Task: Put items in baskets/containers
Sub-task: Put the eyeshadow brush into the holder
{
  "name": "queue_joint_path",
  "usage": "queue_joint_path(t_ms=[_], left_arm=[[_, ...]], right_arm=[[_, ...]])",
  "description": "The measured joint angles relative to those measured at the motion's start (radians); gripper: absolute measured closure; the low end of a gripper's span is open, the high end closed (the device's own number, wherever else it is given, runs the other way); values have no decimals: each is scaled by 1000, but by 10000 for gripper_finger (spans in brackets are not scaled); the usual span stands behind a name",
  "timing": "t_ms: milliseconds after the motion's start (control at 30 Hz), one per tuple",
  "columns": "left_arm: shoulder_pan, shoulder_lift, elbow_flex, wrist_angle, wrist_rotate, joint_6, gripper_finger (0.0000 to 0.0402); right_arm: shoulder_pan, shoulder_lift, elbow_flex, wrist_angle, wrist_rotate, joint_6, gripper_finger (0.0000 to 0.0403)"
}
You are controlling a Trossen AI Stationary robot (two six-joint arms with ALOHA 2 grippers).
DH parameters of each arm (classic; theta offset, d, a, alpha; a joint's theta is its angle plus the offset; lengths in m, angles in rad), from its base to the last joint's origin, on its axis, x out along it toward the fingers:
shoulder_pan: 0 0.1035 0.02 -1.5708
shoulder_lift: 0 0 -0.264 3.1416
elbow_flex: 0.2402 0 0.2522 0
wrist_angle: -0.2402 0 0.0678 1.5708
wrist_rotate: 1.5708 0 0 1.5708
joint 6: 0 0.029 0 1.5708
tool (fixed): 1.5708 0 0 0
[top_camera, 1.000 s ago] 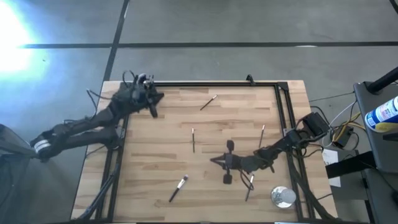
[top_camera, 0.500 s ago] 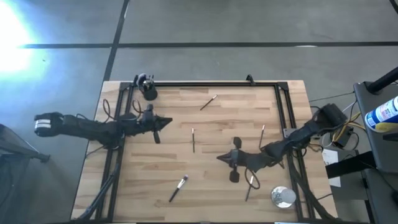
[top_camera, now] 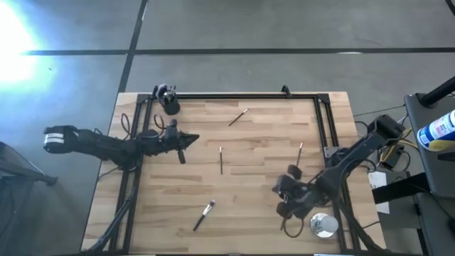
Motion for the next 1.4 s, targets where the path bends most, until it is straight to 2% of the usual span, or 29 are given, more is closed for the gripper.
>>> queue_joint_path(t_ms=[100, 233, 400, 533, 700, 867, 1100, 1400], left_arm=[[0, 6, 0, -1, 1, -10, 401], [0, 8, 0, 0, 1, -46, 401], [0, 8, -1, 0, 1, -62, 401], [-1, 8, -3, -1, 2, -62, 401], [-1, 8, -5, -1, 3, -63, 401], [-1, 8, -6, -1, 3, -62, 401], [0, 8, -6, -3, 4, -80, 401], [0, 8, -7, -8, 4, -93, 401]], right_arm=[[37, 24, 74, -194, -20, 294, 394], [69, 57, 121, -350, -131, 608, 389], [85, 110, 114, -330, -278, 817, 352], [85, 161, 100, -328, -322, 938, 312], [85, 202, 76, -310, -323, 1013, 279], [75, 230, 55, -263, -350, 1045, 274], [28, 299, 28, -182, -411, 997, 285], [-2, 339, 29, -156, -395, 884, 321]])
